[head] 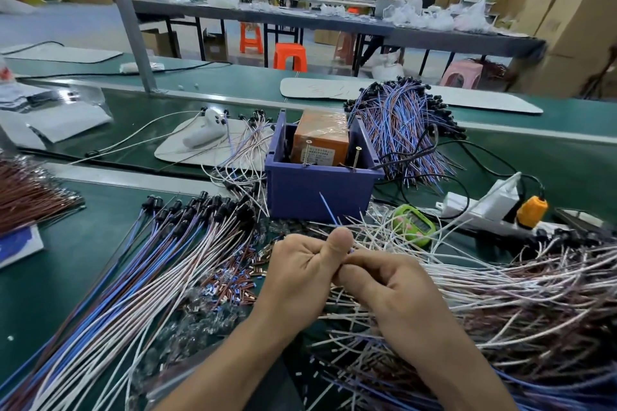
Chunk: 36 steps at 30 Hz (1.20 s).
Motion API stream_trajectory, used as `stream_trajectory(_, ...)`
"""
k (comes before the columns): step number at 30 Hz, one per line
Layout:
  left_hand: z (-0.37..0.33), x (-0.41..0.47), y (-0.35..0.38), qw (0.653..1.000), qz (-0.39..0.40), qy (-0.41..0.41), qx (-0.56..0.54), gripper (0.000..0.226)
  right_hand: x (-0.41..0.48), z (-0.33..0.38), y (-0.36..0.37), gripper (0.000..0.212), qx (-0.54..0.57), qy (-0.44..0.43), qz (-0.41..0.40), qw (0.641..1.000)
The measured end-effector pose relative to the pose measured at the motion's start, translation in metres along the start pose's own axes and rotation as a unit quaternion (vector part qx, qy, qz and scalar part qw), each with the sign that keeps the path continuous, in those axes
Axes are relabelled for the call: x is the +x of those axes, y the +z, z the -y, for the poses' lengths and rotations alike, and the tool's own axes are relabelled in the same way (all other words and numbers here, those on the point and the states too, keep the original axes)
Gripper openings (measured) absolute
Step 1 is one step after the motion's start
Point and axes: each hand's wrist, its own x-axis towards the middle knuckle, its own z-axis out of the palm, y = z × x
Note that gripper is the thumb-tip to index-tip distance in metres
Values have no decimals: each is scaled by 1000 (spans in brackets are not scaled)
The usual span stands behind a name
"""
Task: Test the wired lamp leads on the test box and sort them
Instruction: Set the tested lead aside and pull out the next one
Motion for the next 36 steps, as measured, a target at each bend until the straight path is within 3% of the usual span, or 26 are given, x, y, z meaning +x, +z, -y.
stream_trajectory(3,-1,2,4,994,32,-28,-97,71,-2,1,2,22,113,25,-8,993)
stream_trajectory(7,0,5,6,983,55,-54,-166,66,-1,0,6,21,155,41,-23,987)
stream_trajectory(12,4,3,-6,995,-16,56,79,51,1,-3,5,18,-32,0,-50,998)
stream_trajectory(14,2,5,-10,995,-8,49,89,56,2,-4,5,18,-48,-7,-51,998)
stream_trajectory(19,-5,8,-1,981,89,-97,-139,59,-1,-2,3,22,87,26,-26,996)
stream_trajectory(23,-2,8,1,966,112,-148,-181,62,-3,1,2,25,164,38,-11,986)
stream_trajectory(26,-1,11,-1,979,101,-117,-130,67,-4,1,3,22,185,44,-25,981)
stream_trajectory(31,-2,10,-15,994,67,-1,90,62,-2,-2,4,13,56,32,-30,997)
stream_trajectory(33,-4,9,-17,994,85,-20,58,62,-2,-3,5,13,84,37,-18,996)
stream_trajectory(36,-4,9,-10,985,103,-116,-80,68,-3,-3,5,23,166,39,-15,985)
